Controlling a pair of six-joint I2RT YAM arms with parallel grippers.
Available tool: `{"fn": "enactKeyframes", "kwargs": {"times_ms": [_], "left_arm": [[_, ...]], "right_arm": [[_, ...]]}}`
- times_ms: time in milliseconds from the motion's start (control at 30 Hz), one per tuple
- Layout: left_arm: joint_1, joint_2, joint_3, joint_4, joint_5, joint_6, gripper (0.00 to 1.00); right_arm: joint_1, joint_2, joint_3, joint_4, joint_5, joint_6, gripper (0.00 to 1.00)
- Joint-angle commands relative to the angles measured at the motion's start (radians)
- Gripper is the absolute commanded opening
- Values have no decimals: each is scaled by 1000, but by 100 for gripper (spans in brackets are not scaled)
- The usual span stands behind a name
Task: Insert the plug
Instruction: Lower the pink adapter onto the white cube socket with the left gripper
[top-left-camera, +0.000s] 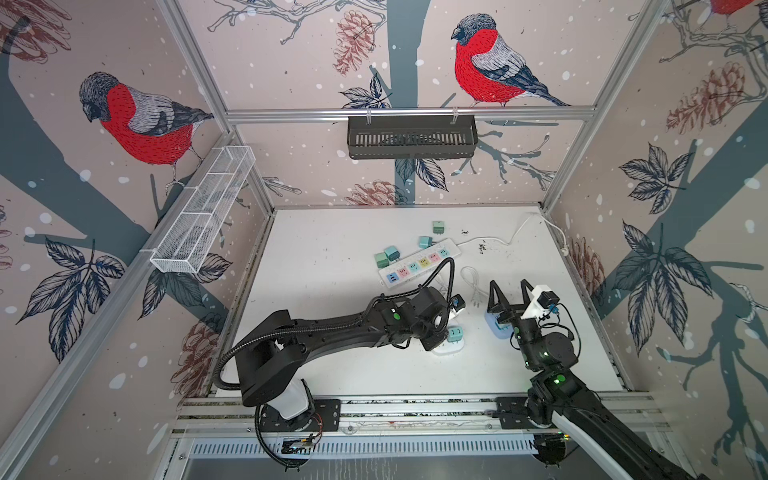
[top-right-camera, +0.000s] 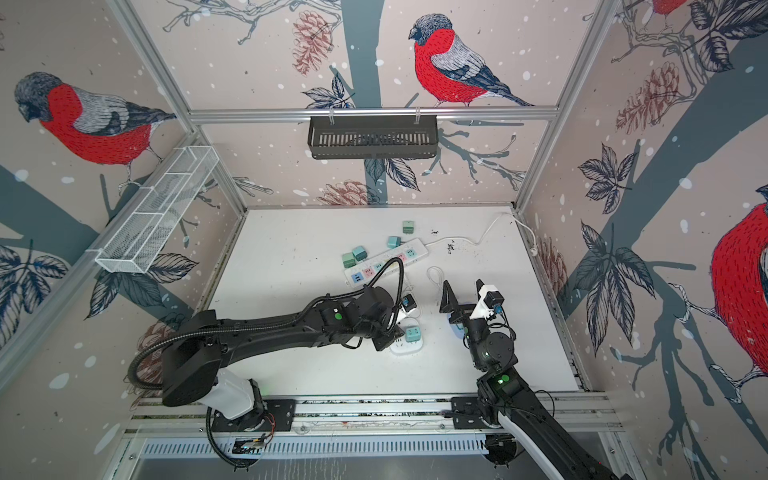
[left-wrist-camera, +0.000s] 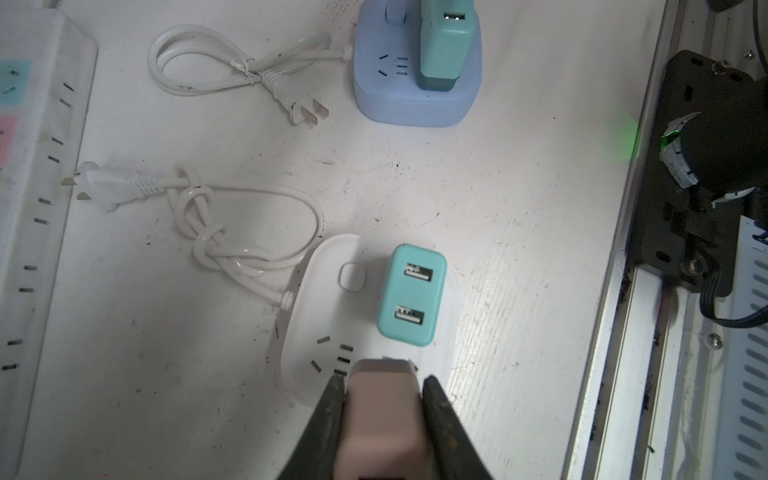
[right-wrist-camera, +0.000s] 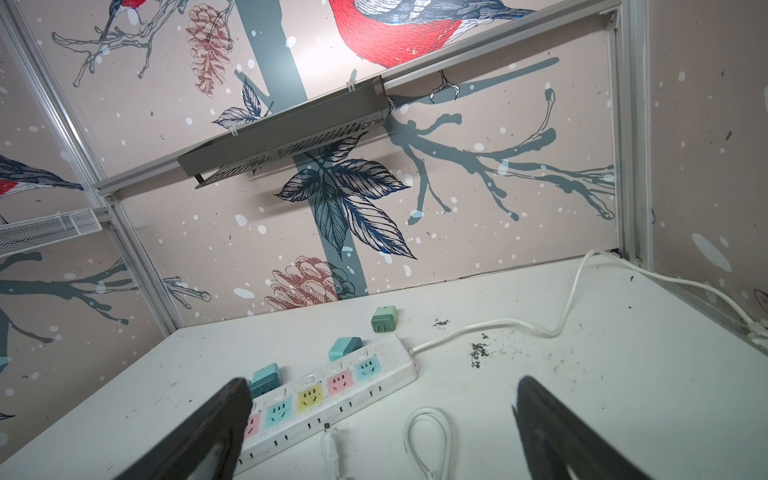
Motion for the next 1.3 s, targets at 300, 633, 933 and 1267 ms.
{"fn": "enactKeyframes", "kwargs": {"times_ms": [300, 633, 933, 1267], "left_arm": [[-13, 74, 55, -51, -2, 21, 0], [-16, 111, 75, -74, -13, 27, 0], [-25, 139, 97, -104, -28, 27, 0], [-30, 203, 111, -116, -34, 39, 0]], "right_arm": [[-2, -62, -105, 21, -21, 2, 100], [-6, -74, -112, 19, -21, 8, 100], [-15, -57, -107, 21, -15, 15, 100], [-25, -59, -107, 21, -35, 15, 100]]}}
